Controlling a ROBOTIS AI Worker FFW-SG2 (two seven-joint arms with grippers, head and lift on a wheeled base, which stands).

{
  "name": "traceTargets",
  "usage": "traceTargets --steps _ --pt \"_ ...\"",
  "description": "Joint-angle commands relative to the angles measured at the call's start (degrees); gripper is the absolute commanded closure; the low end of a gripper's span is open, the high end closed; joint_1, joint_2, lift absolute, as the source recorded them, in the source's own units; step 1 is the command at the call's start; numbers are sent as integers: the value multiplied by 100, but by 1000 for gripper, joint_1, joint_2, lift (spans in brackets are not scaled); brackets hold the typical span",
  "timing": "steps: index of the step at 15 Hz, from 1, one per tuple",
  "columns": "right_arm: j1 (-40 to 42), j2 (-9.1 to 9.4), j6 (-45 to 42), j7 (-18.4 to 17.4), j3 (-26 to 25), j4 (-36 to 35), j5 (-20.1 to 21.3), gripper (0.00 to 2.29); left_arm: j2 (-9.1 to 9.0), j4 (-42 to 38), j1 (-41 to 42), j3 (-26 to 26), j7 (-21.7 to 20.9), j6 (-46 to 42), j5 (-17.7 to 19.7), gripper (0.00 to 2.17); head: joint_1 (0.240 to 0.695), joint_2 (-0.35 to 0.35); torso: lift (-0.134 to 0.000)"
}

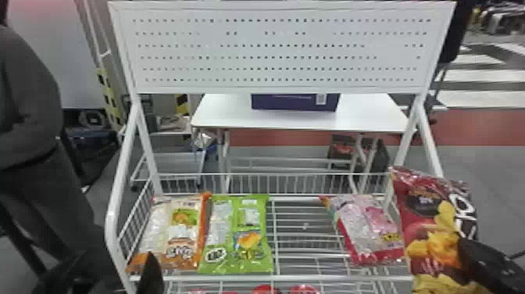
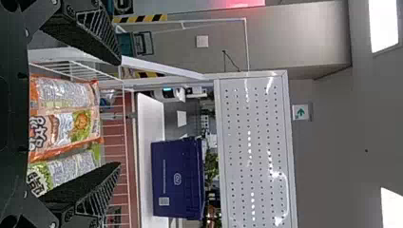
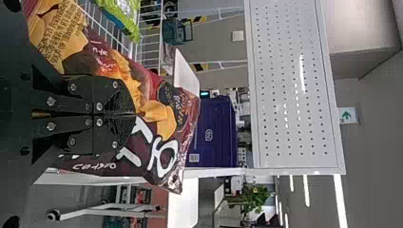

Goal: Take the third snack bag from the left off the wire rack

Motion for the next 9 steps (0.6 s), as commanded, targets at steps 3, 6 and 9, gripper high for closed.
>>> traceTargets --steps 3,6,9 --pt "40 -4 -18 0 -3 -24 18 2223 0 -49 36 24 0 0 0 137 499 0 0" --pt "58 -4 -53 0 -3 -42 18 2223 0 -67 71 50 0 0 0 137 499 0 0" --pt "84 -4 -71 9 6 -59 27 2223 0 -67 80 50 0 0 0 137 499 0 0"
